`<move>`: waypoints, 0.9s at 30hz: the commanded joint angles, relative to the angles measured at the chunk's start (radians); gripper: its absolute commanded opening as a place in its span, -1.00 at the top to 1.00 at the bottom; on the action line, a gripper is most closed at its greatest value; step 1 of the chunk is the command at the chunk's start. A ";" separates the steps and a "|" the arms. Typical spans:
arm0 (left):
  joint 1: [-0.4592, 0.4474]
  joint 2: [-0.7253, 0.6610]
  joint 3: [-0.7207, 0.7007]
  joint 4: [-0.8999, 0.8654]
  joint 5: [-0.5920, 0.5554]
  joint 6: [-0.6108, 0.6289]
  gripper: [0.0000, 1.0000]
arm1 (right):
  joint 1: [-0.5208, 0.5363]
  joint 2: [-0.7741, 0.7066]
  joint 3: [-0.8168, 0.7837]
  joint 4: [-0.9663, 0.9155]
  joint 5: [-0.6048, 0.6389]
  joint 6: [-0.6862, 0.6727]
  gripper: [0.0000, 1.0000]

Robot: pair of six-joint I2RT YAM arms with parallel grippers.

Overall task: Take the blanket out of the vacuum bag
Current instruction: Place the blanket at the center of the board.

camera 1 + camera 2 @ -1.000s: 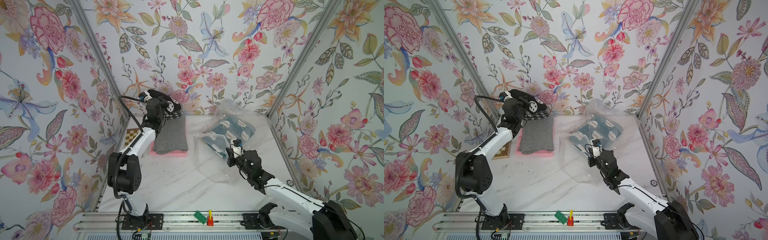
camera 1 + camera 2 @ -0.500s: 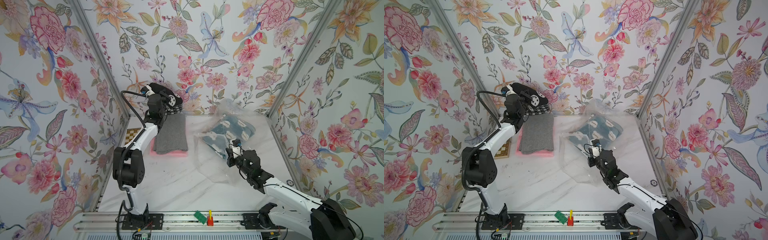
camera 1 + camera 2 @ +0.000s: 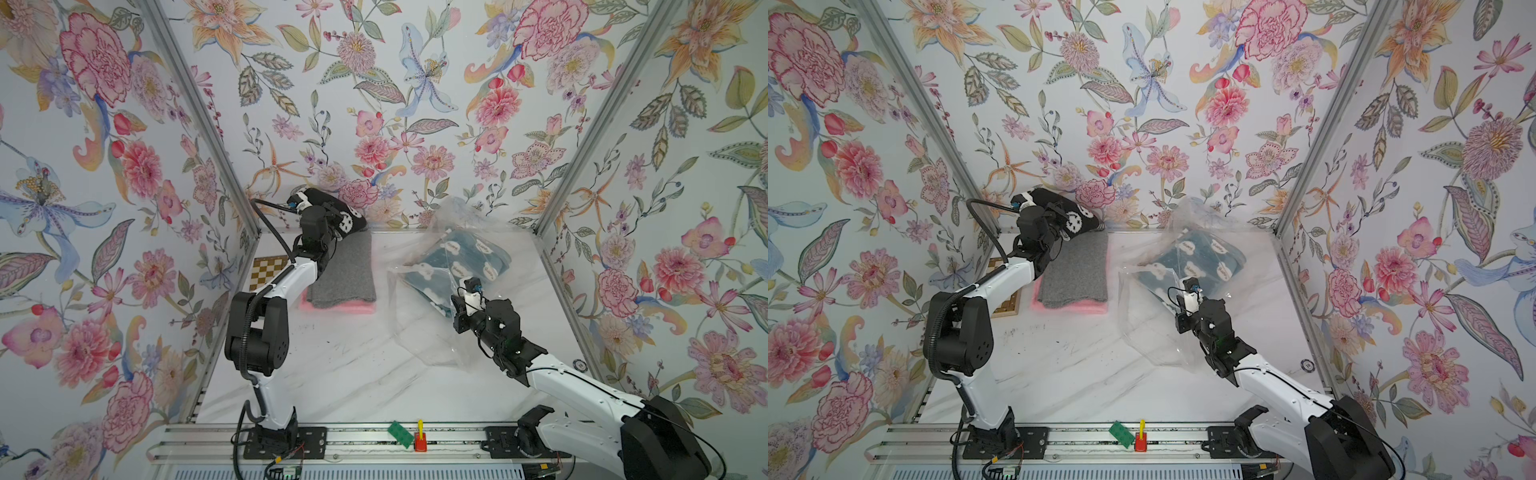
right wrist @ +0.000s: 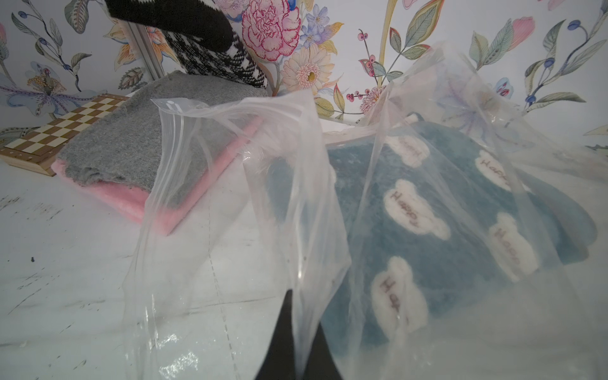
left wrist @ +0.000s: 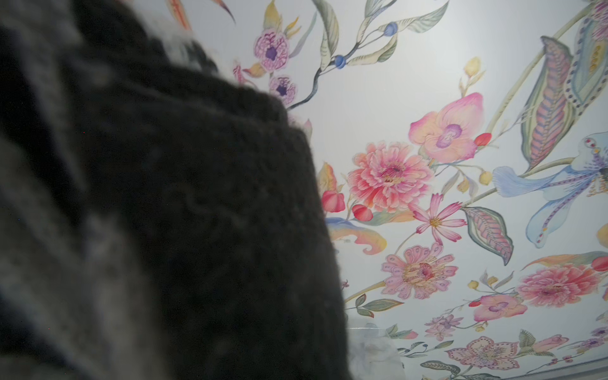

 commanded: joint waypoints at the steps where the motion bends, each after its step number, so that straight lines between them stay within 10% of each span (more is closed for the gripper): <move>1: -0.016 -0.126 -0.067 0.076 -0.038 -0.034 1.00 | 0.011 0.009 0.022 -0.009 0.009 -0.012 1.00; 19: -0.160 -0.283 -0.234 -0.172 -0.325 -0.163 1.00 | 0.017 0.029 0.033 -0.016 0.004 -0.012 1.00; 27: -0.227 -0.281 -0.263 -0.369 -0.387 -0.416 1.00 | 0.020 0.032 0.035 -0.020 0.002 -0.012 1.00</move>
